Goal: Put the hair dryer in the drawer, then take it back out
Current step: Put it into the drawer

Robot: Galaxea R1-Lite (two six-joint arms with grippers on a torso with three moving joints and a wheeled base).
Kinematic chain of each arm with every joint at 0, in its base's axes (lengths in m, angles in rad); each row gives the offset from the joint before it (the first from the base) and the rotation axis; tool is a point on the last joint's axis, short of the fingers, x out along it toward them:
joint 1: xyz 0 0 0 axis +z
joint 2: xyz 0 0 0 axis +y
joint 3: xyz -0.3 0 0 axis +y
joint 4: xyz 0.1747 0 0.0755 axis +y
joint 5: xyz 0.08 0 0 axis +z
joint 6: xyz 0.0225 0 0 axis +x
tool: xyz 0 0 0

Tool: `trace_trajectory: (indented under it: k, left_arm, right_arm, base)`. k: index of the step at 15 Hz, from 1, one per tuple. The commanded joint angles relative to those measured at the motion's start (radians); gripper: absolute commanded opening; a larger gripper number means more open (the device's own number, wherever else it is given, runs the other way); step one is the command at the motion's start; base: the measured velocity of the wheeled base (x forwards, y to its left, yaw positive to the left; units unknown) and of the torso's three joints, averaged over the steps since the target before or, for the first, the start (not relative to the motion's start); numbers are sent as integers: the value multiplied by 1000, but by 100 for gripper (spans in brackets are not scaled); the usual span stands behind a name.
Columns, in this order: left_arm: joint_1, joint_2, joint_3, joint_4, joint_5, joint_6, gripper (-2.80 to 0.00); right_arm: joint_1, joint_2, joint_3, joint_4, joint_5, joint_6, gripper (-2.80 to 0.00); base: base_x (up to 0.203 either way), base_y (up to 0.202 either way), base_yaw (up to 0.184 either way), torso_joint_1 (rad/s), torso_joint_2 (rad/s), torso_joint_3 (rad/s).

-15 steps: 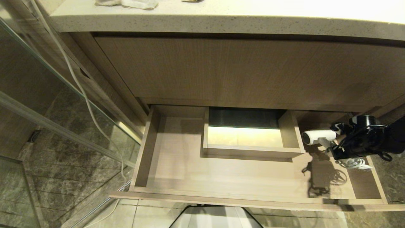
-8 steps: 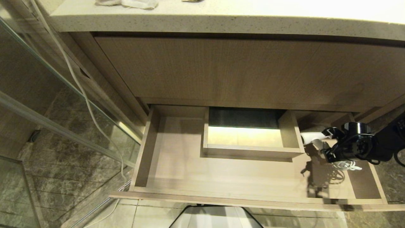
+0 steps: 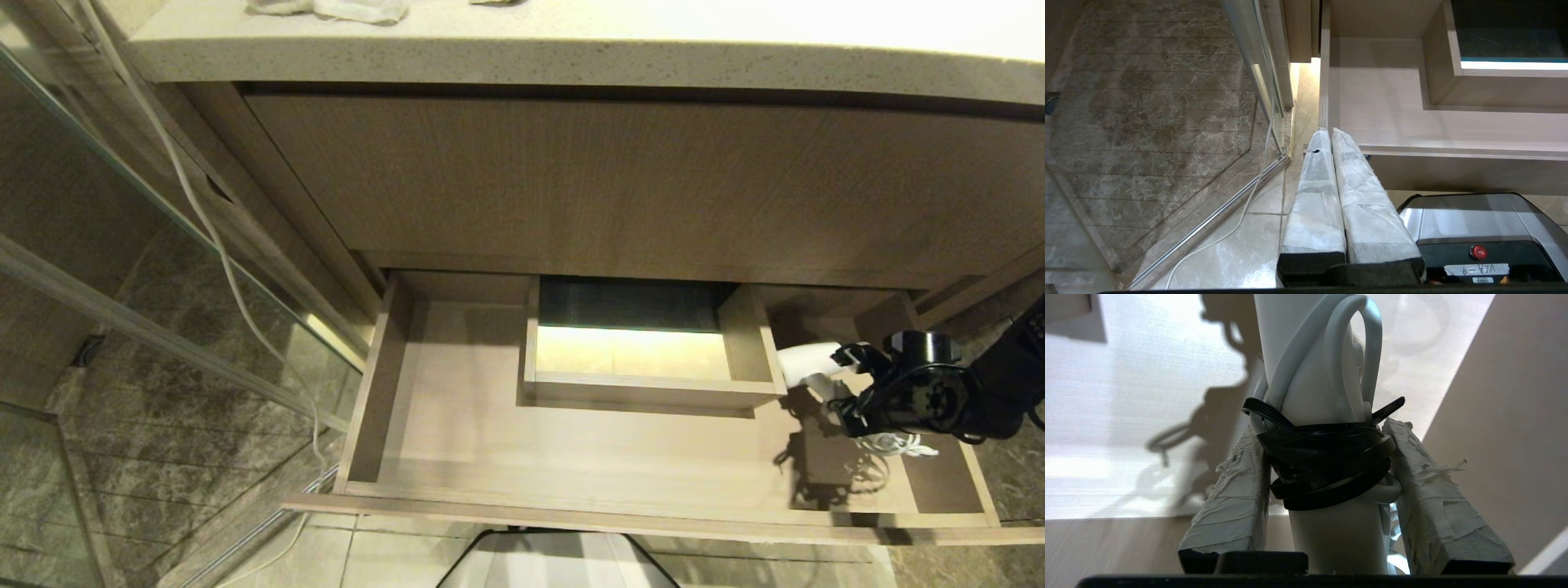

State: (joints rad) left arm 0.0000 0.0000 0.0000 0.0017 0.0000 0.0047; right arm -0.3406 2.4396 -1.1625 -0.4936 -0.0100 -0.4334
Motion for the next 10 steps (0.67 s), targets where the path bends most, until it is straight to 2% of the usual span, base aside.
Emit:
trace_trajectory:
  k: [1, 6, 7, 10]
  left_arm:
    - [0, 0, 2, 0, 0, 0, -280]
    - [0, 0, 2, 0, 0, 0, -280]
    - [0, 0, 2, 0, 0, 0, -280]
    - [0, 0, 2, 0, 0, 0, -280]
  right_arm:
    - [-4, 14, 29, -25, 1, -7, -280]
    - [-1, 24, 24, -92, -18, -36, -280]
    - [-1, 17, 44, -113, -16, -45, 0]
    - [-1, 7, 85, -126, -20, -81, 0]
  base:
    - [0, 0, 0, 0, 0, 0]
    - [0, 0, 0, 0, 0, 0]
    - [0, 0, 0, 0, 0, 0]
    - [0, 0, 0, 0, 0, 0]
